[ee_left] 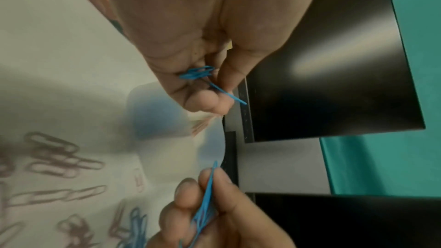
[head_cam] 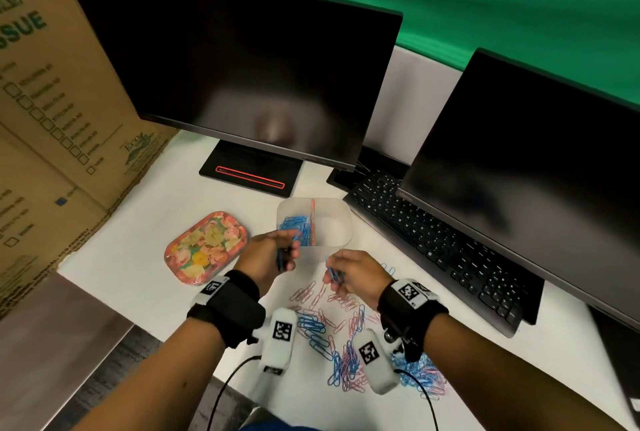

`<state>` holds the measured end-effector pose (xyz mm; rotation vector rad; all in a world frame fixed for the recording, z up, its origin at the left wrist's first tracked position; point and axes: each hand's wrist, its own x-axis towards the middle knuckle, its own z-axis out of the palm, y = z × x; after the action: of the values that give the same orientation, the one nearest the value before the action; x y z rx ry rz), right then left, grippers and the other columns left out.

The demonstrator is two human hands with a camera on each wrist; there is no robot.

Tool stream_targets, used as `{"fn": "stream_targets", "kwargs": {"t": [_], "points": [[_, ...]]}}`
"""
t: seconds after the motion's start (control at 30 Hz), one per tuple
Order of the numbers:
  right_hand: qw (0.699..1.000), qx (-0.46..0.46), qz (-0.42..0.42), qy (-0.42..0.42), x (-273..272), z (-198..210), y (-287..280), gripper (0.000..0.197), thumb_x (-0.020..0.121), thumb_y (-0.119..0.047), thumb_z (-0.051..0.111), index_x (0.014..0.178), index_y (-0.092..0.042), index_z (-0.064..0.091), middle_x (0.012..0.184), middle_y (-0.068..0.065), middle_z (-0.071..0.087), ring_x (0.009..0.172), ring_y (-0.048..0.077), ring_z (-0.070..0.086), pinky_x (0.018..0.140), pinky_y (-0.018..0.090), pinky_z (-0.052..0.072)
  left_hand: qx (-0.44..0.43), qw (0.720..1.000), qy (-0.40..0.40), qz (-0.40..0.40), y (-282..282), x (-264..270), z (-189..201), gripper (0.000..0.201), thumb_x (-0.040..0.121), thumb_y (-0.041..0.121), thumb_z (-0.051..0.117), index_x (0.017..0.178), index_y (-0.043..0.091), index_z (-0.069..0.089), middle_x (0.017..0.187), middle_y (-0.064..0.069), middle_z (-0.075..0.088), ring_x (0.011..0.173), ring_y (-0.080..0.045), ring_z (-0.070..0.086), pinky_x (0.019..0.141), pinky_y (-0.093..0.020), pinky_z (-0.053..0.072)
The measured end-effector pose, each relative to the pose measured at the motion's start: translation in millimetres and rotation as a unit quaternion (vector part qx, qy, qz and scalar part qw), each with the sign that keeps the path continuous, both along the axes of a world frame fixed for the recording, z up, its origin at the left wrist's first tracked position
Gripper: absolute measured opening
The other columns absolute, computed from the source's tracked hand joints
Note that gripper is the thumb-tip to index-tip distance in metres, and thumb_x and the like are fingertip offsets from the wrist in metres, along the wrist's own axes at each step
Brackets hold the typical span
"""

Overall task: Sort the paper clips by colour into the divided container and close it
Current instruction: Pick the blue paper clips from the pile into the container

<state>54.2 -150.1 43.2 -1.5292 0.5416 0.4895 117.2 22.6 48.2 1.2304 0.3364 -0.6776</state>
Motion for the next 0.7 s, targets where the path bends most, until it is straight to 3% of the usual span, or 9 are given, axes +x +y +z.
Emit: {"fn": "stream_targets", "kwargs": {"t": [0.1, 0.23, 0.3, 0.4, 0.47, 0.57, 0.7], "points": [[0.999, 0.029, -0.037, -0.023, 18.9, 22.6, 8.1, 0.010, 0.096, -0.008, 0.051, 0.087, -0.004, 0.055, 0.070, 0.015, 0.059, 0.054, 0.021, 0.054, 0.046, 0.026, 0.044, 0.017, 0.999, -0.005, 0.027, -5.4, 16.7, 9.5, 0.020, 0.095, 0.001, 0.043, 0.105, -0.002, 0.059, 0.074, -0.011, 0.059, 0.057, -0.015, 0.059, 0.047, -0.023, 0.047], [0.998, 0.022, -0.050, -0.032, 50.5, 41.2, 19.0, 0.016, 0.094, -0.001, 0.050, 0.080, -0.007, 0.055, 0.068, 0.015, 0.058, 0.046, 0.017, 0.056, 0.044, 0.024, 0.049, 0.051, 0.997, 0.000, 0.050, -14.0, 32.3, 17.9, 0.016, 0.093, 0.001, 0.048, 0.102, -0.004, 0.061, 0.077, -0.019, 0.060, 0.064, -0.025, 0.059, 0.050, -0.025, 0.054], [0.998, 0.015, -0.055, -0.019, 64.1, 43.5, 23.2, 0.020, 0.093, 0.003, 0.048, 0.077, -0.007, 0.055, 0.069, 0.015, 0.058, 0.051, 0.020, 0.057, 0.045, 0.023, 0.050, 0.061, 0.997, 0.007, 0.055, -17.1, 36.4, 22.4, 0.014, 0.092, 0.002, 0.051, 0.099, -0.003, 0.060, 0.079, -0.019, 0.060, 0.065, -0.027, 0.060, 0.055, -0.028, 0.056], [0.999, -0.023, -0.028, -0.014, 80.4, 36.9, 27.0, 0.017, 0.090, 0.000, 0.052, 0.080, -0.013, 0.057, 0.087, 0.013, 0.062, 0.067, 0.021, 0.061, 0.066, 0.032, 0.058, 0.072, 0.996, 0.010, 0.056, -20.4, 40.1, 24.7, 0.012, 0.093, 0.003, 0.048, 0.089, 0.001, 0.059, 0.083, -0.018, 0.060, 0.072, -0.029, 0.061, 0.069, -0.036, 0.055], [0.999, -0.049, -0.013, -0.013, 88.1, 32.5, 27.1, 0.012, 0.088, -0.002, 0.054, 0.092, -0.013, 0.060, 0.095, 0.011, 0.061, 0.075, 0.020, 0.062, 0.079, 0.036, 0.058, 0.103, 0.993, 0.000, 0.053, -22.0, 43.3, 23.0, 0.014, 0.093, 0.005, 0.047, 0.087, 0.006, 0.059, 0.085, -0.016, 0.060, 0.078, -0.029, 0.060, 0.074, -0.037, 0.053], [0.997, -0.074, -0.002, 0.002, 95.8, 29.1, 26.5, 0.032, 0.086, -0.005, 0.056, 0.118, -0.002, 0.060, 0.099, 0.010, 0.060, 0.084, 0.022, 0.063, 0.085, 0.039, 0.057, 0.148, 0.988, -0.011, 0.040, -22.2, 48.3, 18.7, 0.011, 0.092, 0.011, 0.052, 0.094, 0.005, 0.061, 0.089, -0.015, 0.057, 0.086, -0.030, 0.057, 0.082, -0.040, 0.051], [0.996, -0.092, 0.009, -0.002, 92.0, 27.5, 23.4, 0.035, 0.087, -0.003, 0.055, 0.122, 0.002, 0.057, 0.104, 0.018, 0.065, 0.086, 0.023, 0.062, 0.090, 0.044, 0.055, 0.150, 0.988, -0.015, 0.022, -21.8, 48.0, 19.1, 0.011, 0.094, 0.013, 0.052, 0.101, 0.007, 0.057, 0.083, -0.009, 0.052, 0.083, -0.024, 0.053, 0.077, -0.035, 0.049]]}}
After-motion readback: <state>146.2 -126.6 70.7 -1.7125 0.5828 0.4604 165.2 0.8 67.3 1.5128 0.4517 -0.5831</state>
